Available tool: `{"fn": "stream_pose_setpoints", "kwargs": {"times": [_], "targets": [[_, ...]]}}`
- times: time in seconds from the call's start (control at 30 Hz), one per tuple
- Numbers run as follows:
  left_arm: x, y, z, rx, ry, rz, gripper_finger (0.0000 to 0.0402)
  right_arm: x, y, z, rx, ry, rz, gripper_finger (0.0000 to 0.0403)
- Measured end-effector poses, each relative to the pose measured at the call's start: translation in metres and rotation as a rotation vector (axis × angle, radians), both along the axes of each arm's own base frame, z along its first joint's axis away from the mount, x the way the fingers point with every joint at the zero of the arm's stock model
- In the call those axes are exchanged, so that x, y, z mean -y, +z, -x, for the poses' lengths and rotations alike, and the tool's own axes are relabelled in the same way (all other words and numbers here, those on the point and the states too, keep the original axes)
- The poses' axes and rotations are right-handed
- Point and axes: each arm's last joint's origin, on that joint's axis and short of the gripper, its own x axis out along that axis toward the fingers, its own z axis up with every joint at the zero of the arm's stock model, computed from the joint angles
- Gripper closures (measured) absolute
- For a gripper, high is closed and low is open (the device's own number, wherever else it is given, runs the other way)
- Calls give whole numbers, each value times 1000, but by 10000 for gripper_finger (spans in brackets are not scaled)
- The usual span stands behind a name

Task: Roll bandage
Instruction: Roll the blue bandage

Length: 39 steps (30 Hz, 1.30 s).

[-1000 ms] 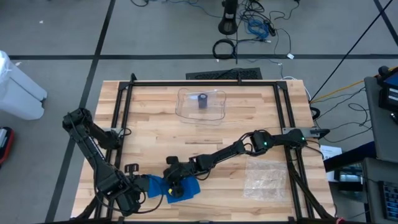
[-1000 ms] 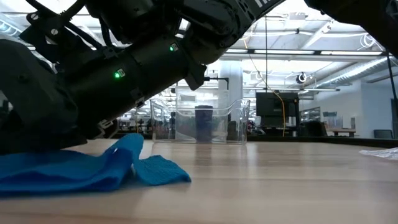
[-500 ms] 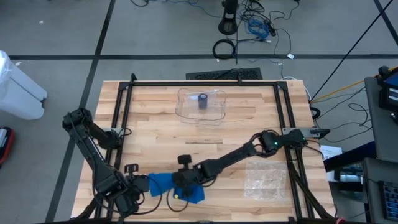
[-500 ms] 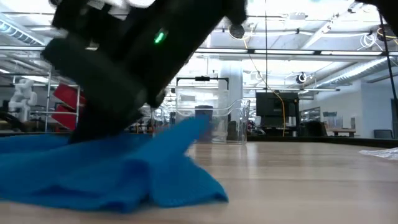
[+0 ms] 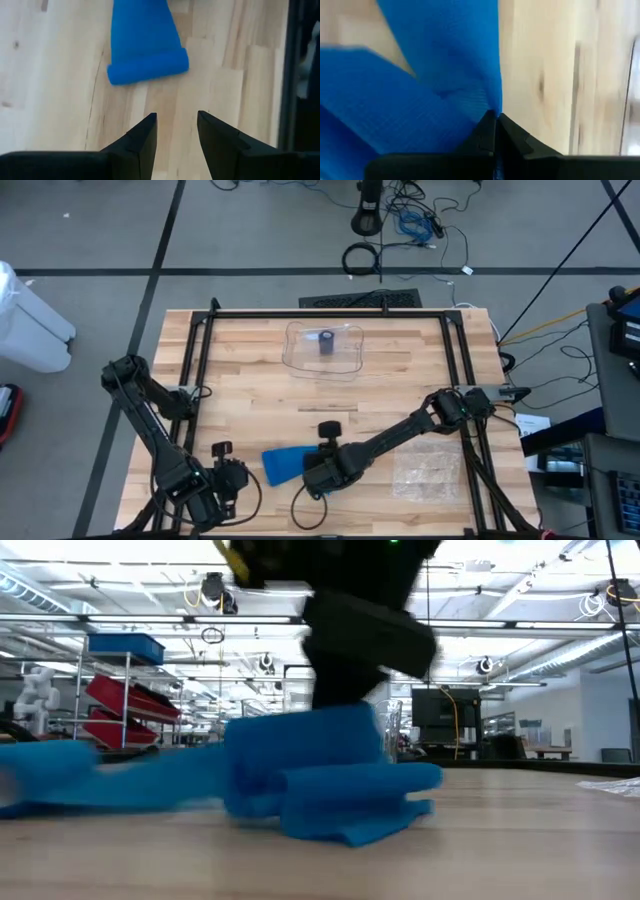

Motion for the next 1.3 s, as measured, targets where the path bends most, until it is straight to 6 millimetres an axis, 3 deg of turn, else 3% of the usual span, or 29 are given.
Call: {"fn": "stream_pose_setpoints", "kwargs": {"times": [0.33, 0.53, 0.73, 1.13, 1.3], "targets": [[16, -48, -27, 21, -18, -179, 255, -20, 1, 28, -109, -72, 6, 403], [23, -75, -51, 155, -55, -315, 255, -39, 0, 32, -87, -88, -115, 403], [24, -87, -67, 254, -76, -422, 255, -52, 0, 33, -71, -65, -207, 403], [15, -133, -85, 134, -127, -572, 255, -63, 0, 41, -78, -65, -208, 403], [15, -141, -90, 165, -107, -585, 255, -63, 0, 42, -78, -63, -207, 403]]}}
